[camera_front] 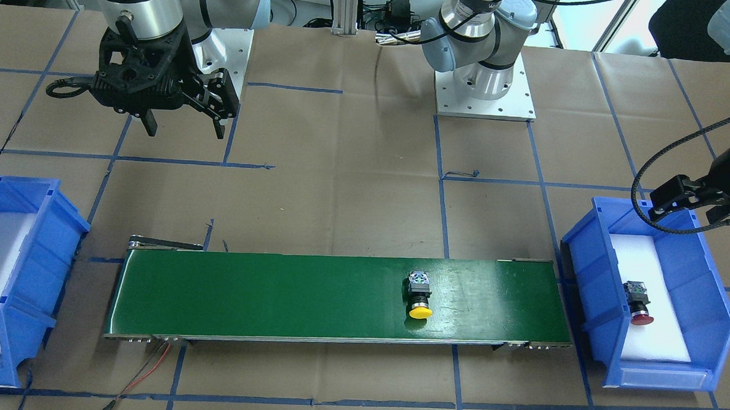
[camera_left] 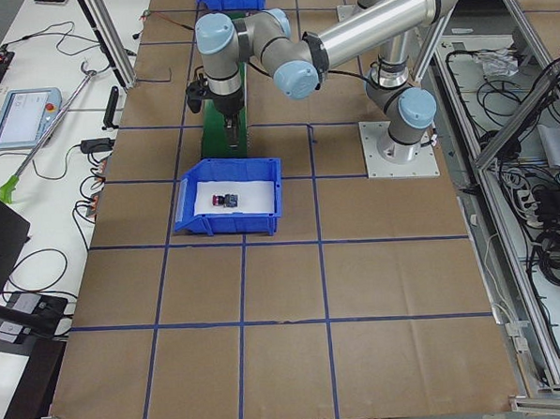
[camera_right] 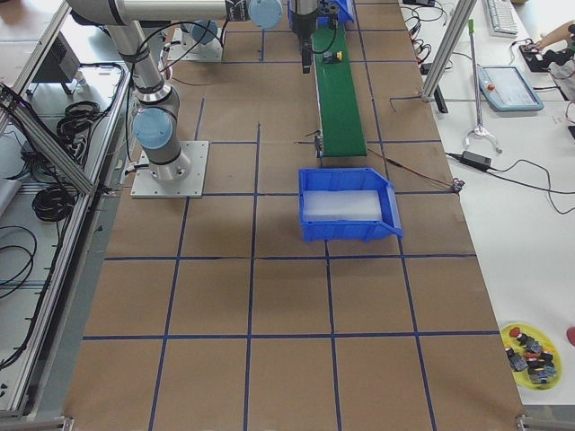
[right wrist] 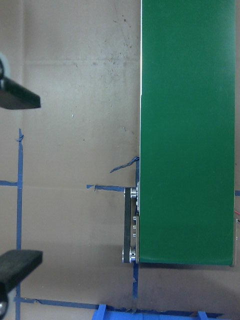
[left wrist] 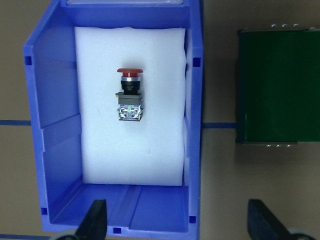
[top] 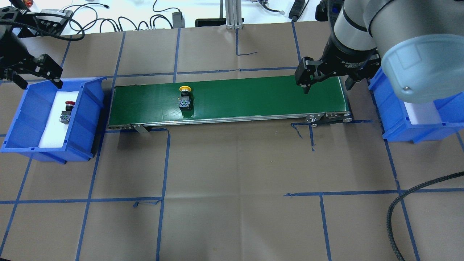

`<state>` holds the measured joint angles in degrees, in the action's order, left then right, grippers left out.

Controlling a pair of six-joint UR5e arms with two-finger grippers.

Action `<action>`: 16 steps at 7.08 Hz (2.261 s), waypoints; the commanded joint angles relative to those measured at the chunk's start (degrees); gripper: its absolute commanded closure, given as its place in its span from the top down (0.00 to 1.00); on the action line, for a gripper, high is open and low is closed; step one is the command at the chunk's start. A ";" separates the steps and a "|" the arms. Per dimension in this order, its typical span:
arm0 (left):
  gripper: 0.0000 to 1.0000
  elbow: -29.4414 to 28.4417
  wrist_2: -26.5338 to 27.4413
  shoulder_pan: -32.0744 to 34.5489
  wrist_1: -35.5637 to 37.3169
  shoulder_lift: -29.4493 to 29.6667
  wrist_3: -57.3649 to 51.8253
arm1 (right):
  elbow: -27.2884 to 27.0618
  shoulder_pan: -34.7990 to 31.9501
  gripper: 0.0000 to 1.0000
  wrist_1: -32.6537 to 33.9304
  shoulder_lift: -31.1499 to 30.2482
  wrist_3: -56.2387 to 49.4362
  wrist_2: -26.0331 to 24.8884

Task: Transport two buttons from left to right
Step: 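Return the left gripper to the bin and grasp the red button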

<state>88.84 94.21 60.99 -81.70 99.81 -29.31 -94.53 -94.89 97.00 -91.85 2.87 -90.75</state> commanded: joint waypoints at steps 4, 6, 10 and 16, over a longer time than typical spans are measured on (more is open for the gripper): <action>0.97 0.63 -2.63 -3.95 3.55 3.28 -5.24 | 0.66 0.06 1.00 -0.06 1.50 0.30 0.22; 0.97 3.08 -2.63 -3.95 11.43 6.61 -5.32 | 0.93 -0.03 1.00 0.03 1.50 0.03 0.58; 0.97 8.97 -3.94 -3.69 25.34 12.50 -5.06 | 0.93 0.06 1.00 0.03 1.76 0.38 0.58; 0.95 12.33 -4.56 -3.60 35.29 16.56 -4.80 | 0.05 -0.03 1.00 -0.06 1.76 0.47 0.40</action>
<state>101.23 89.78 57.35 -47.04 116.03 -34.19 -94.30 -94.92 96.97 -90.09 3.34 -90.46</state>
